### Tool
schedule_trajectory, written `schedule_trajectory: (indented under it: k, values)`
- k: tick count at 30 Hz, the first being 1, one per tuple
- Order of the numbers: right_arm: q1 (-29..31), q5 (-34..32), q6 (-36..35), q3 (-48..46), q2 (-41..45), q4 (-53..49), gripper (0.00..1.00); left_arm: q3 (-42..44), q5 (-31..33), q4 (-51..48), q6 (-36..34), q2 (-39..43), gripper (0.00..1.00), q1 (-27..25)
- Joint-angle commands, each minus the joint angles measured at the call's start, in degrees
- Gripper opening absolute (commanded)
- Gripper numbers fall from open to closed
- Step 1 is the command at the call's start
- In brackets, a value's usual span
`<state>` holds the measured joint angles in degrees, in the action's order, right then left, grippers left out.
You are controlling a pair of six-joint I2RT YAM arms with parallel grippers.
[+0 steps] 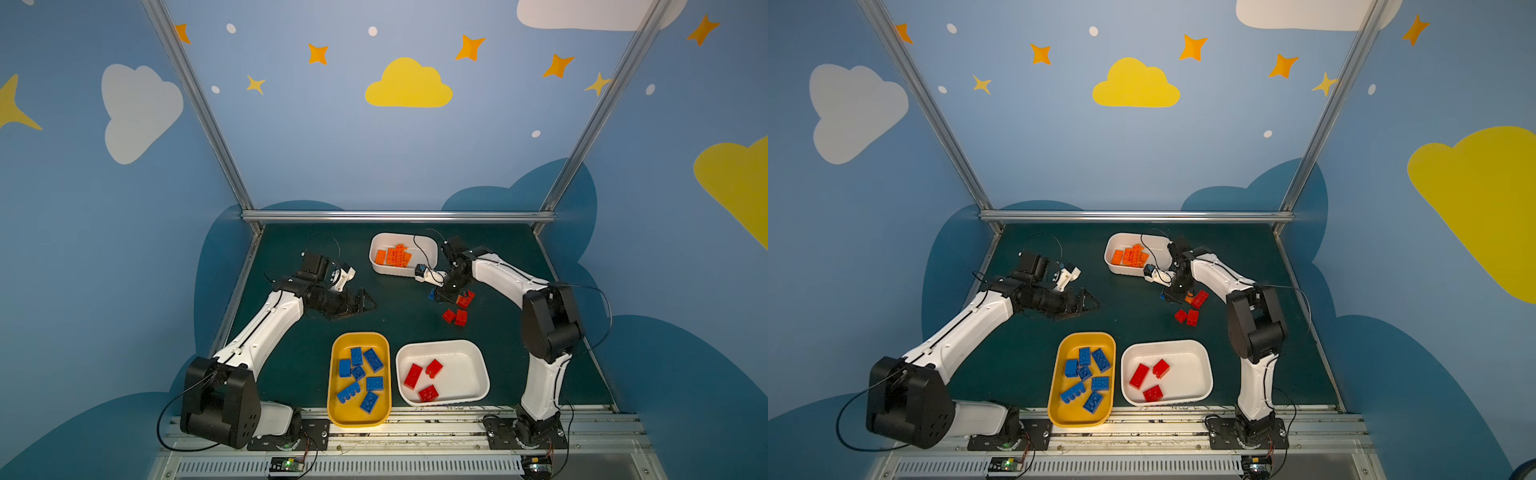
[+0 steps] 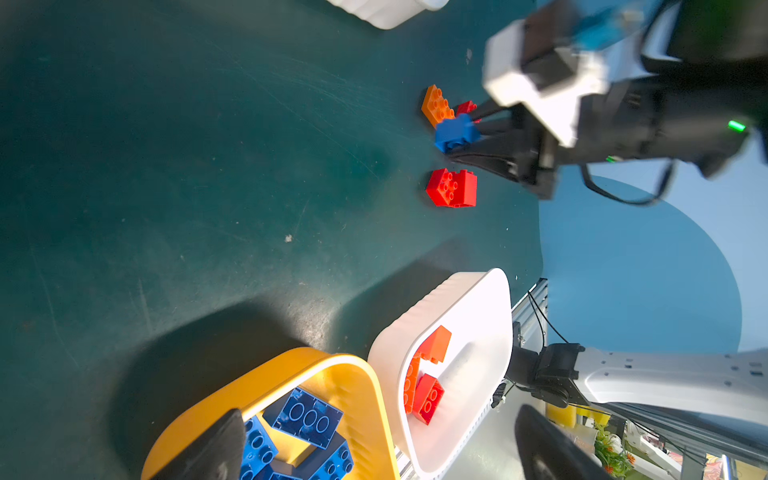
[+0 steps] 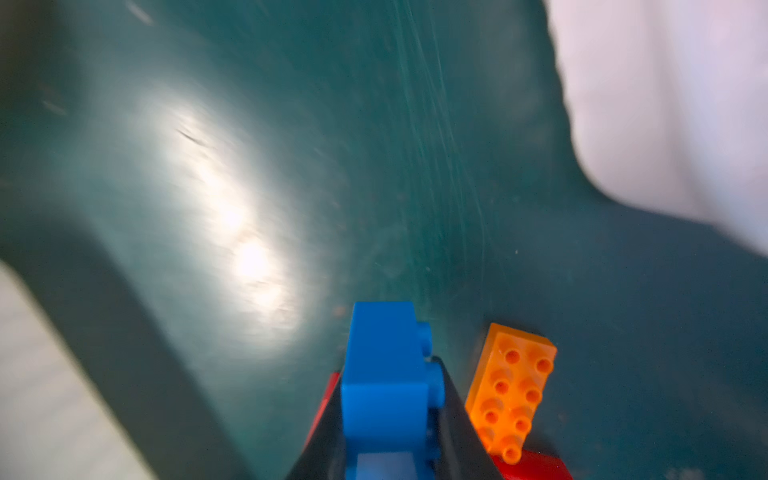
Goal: Sort the legos into containers by color
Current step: 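Carry the blue brick over the yellow bin and open the right gripper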
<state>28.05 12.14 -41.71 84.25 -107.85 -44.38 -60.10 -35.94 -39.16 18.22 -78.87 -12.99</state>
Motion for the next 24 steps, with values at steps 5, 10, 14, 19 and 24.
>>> schedule_trajectory:
  k: [5, 10, 14, 19, 24]
  values:
    - [11.4, 9.9, 7.5, -6.8, 14.8, -1.0, 0.17, -2.4, 0.7, -1.4, -1.5, -1.9, 1.0, 0.8]
    - [22.7, 18.7, 7.6, -15.5, 21.5, 7.8, 0.17, -3.8, 0.6, -1.4, -1.6, -3.5, 1.0, 1.1]
    - [31.0, 19.2, 12.9, -20.6, 22.1, 18.9, 0.17, -4.8, 1.0, -1.6, -1.7, -4.5, 1.0, 1.1]
    - [39.6, 15.2, 9.8, -17.6, 15.5, 18.9, 0.18, -5.2, 1.3, -1.5, -1.1, -5.1, 1.0, 1.2]
    - [44.4, 14.9, 7.3, -15.8, 9.1, 20.2, 0.19, -4.9, 1.1, -1.1, -0.9, -5.1, 1.0, 1.1]
